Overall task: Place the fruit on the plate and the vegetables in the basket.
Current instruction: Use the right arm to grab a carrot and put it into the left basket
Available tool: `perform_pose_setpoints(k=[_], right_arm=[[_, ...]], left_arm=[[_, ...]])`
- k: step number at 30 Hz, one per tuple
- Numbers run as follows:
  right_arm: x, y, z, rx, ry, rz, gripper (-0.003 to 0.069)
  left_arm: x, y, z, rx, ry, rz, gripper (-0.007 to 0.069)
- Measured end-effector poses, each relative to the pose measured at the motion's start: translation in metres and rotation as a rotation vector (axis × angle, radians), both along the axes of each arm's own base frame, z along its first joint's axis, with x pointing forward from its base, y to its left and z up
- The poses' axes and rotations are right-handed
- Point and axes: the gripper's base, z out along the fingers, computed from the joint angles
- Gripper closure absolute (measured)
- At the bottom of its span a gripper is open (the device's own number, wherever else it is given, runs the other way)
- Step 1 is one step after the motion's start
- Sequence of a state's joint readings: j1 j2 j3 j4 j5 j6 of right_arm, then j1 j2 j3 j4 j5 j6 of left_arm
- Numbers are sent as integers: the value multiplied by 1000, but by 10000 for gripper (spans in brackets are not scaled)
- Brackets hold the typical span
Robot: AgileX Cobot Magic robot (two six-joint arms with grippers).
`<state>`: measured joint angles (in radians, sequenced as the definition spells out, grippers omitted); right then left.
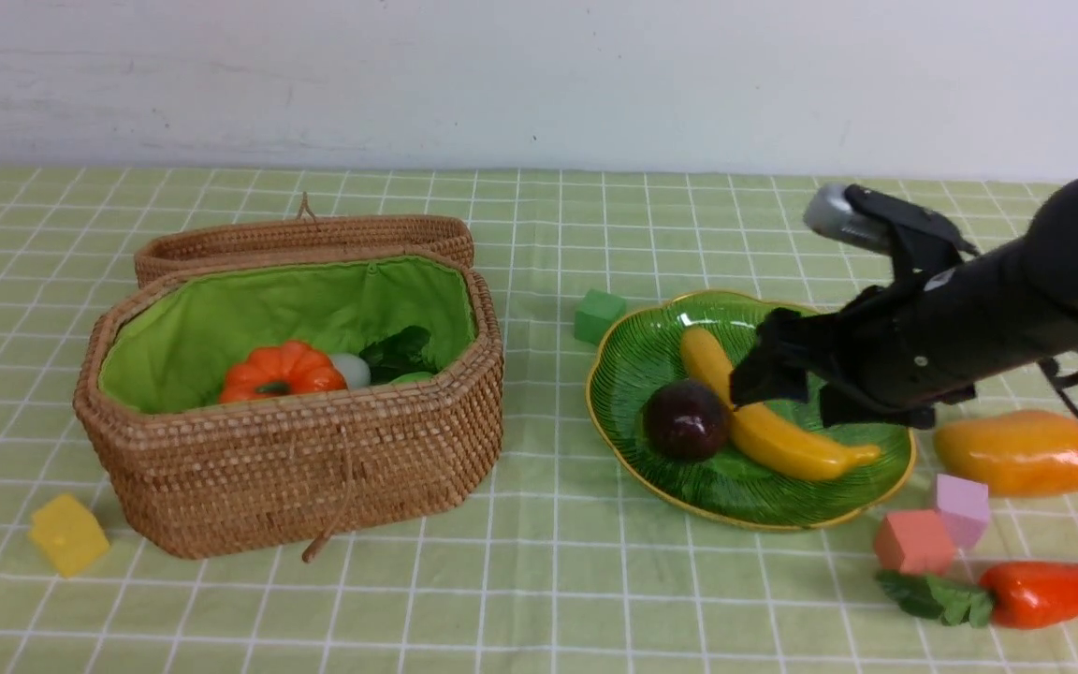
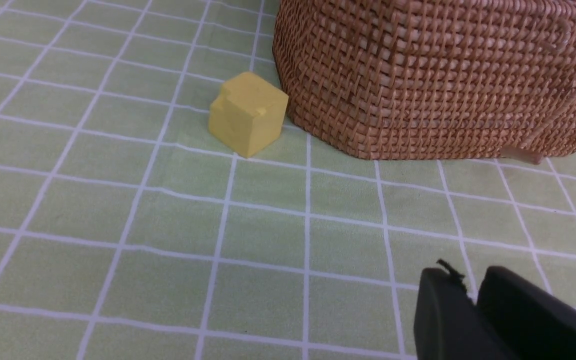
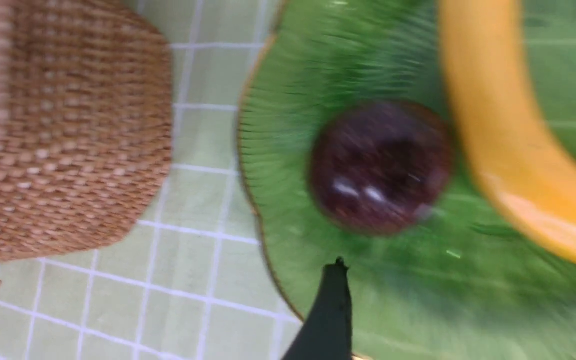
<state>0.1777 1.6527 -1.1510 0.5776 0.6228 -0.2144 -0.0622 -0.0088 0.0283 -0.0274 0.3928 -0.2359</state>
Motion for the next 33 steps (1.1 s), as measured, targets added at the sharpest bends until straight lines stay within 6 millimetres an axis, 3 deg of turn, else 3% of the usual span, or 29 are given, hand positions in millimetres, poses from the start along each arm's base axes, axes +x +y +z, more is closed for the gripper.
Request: perform_pose_setpoints(k=[2,5,6,7,12,20,26,33], right_arm=[[-5,-19,6,-58,2,36,37],[-25,-46,15,-323,1,329,80],[-25,-48,16,-336,-1,331,80],[-32,-58,18,-492,-24,527,103],[-35,-77,16,-761,-69,895,152],[-33,-92,1,-807,-20,984,158],[-42,-97,-43,-839,51,1081,158],[-32,-101,-79,-845,92,1123,165]], left_arm=[[0,0,0,-1,0,0,522],[0,0,0,-1,0,0,518],[0,0,0,-1,0,0,518],[0,0,0,-1,0,0,515],[0,0,0,-1,0,3,513],[0,0,0,-1,0,6,507],[0,0,0,-1,0,6,499],[0,0,0,-1,0,6,494]])
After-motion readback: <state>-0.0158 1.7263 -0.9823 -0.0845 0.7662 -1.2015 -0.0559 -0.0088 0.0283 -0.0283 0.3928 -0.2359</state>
